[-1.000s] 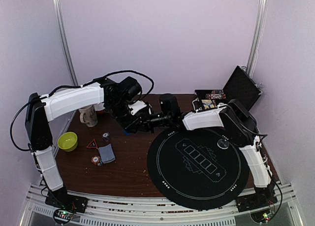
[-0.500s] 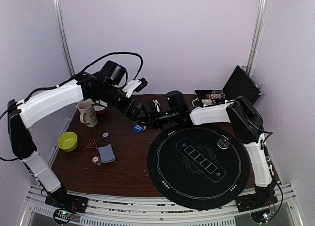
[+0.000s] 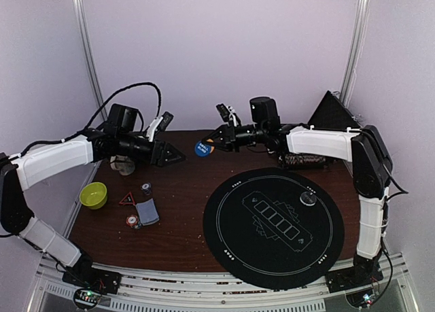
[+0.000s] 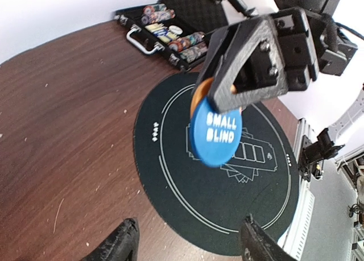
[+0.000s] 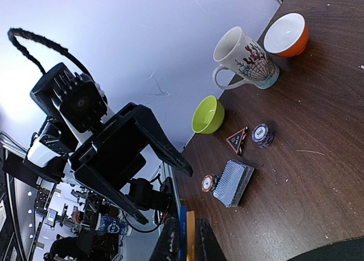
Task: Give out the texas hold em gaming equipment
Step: Pick up the small blind button.
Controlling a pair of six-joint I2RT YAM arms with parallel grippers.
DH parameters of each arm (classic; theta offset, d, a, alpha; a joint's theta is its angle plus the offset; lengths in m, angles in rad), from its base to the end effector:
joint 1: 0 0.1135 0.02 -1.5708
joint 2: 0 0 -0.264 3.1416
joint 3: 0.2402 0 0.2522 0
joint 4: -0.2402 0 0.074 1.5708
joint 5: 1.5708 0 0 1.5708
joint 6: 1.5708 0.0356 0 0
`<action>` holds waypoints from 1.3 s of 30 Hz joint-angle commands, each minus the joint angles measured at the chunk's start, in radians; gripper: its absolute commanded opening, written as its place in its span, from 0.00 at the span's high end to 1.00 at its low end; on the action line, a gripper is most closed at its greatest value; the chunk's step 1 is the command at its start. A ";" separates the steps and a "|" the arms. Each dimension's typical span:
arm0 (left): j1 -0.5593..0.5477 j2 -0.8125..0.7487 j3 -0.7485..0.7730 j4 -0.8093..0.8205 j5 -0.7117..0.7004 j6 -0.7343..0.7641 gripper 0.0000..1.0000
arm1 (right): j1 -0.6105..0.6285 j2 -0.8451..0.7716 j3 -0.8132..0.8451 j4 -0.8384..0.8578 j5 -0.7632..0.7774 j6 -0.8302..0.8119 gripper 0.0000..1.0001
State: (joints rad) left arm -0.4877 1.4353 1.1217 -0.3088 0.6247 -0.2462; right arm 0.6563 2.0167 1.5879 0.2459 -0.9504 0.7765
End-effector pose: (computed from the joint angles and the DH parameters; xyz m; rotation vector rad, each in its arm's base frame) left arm 0.2724 -0.1681 0.2966 0.6381 2.1779 -1.0872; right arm 0.3584 0.3126 0.2872 -0.7025 1.9586 1.7874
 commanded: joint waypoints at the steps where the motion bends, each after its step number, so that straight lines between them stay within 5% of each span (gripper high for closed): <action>1: -0.026 0.021 -0.005 0.163 0.084 0.000 0.37 | 0.022 -0.023 -0.021 0.045 -0.023 -0.027 1.00; 10: -0.045 0.074 0.009 0.198 0.075 -0.002 0.64 | 0.045 -0.034 -0.022 0.062 -0.037 -0.038 1.00; 18: -0.057 0.088 0.008 0.247 0.144 -0.008 0.72 | 0.052 -0.036 -0.020 0.067 -0.042 -0.040 1.00; 22: -0.058 0.081 -0.002 0.256 0.157 -0.008 1.00 | 0.052 -0.039 -0.025 0.066 -0.040 -0.043 1.00; 39: -0.057 0.031 -0.078 0.289 0.169 0.016 1.00 | -0.007 -0.078 -0.071 -0.064 -0.025 -0.158 1.00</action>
State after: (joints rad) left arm -0.5434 1.4956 1.0676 -0.0677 0.8013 -0.2901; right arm 0.6876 1.9652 1.5307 0.2535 -1.0203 0.6086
